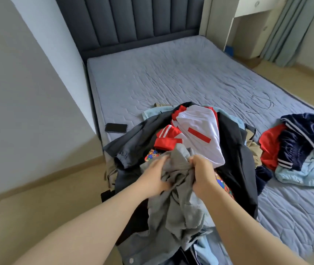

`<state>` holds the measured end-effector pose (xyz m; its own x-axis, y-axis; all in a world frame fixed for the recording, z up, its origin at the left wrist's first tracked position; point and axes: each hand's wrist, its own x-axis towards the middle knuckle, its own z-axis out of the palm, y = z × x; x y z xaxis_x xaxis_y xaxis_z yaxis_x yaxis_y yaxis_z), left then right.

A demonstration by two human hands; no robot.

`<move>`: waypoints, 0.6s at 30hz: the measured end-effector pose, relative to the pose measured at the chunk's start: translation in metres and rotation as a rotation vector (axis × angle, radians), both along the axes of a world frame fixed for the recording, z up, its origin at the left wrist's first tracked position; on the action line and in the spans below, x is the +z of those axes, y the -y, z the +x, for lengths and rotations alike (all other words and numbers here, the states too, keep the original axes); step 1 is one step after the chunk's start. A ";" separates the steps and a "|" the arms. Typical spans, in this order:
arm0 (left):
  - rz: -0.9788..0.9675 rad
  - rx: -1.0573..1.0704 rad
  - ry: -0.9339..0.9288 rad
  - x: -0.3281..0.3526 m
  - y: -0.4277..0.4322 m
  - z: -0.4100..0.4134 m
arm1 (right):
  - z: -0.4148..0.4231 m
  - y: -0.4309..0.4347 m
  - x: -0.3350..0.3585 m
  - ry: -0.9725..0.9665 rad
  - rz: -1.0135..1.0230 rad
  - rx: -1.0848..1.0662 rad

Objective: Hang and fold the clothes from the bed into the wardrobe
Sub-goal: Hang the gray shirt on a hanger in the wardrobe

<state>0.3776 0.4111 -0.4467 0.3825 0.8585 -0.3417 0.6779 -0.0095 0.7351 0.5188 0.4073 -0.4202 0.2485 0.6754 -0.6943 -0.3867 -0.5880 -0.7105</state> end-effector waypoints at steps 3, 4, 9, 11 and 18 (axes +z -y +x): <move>0.040 0.071 0.144 0.051 0.009 -0.035 | -0.047 0.006 0.056 -0.127 0.183 0.007; 0.063 0.139 0.188 0.072 0.013 -0.051 | -0.064 0.009 0.079 -0.172 0.245 0.021; 0.231 0.449 0.259 0.181 0.032 -0.137 | -0.145 0.026 0.184 -0.298 0.420 0.139; 0.301 0.563 0.295 0.227 0.046 -0.174 | -0.182 0.037 0.221 -0.180 0.526 0.202; 0.536 0.859 0.459 0.364 0.089 -0.270 | -0.273 0.074 0.327 0.019 0.906 0.507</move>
